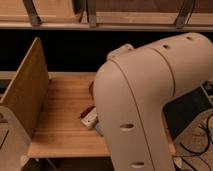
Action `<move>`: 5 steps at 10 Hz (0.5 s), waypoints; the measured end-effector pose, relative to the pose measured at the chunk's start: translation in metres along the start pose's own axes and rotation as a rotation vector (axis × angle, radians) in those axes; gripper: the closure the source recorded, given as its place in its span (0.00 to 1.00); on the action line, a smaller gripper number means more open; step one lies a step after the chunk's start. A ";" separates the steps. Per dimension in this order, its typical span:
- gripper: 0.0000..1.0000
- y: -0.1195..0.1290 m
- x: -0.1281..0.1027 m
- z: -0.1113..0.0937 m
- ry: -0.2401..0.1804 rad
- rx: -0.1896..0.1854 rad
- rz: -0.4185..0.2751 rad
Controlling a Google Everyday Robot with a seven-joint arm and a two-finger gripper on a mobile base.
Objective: Place the eraser in the ceramic cup
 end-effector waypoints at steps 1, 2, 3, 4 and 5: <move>1.00 -0.012 -0.005 0.004 -0.010 -0.001 0.029; 1.00 -0.017 -0.014 0.001 -0.030 0.000 0.036; 1.00 -0.018 -0.021 -0.003 -0.048 0.002 0.032; 1.00 -0.016 -0.032 -0.011 -0.075 0.004 0.016; 1.00 -0.016 -0.038 -0.017 -0.093 0.008 0.001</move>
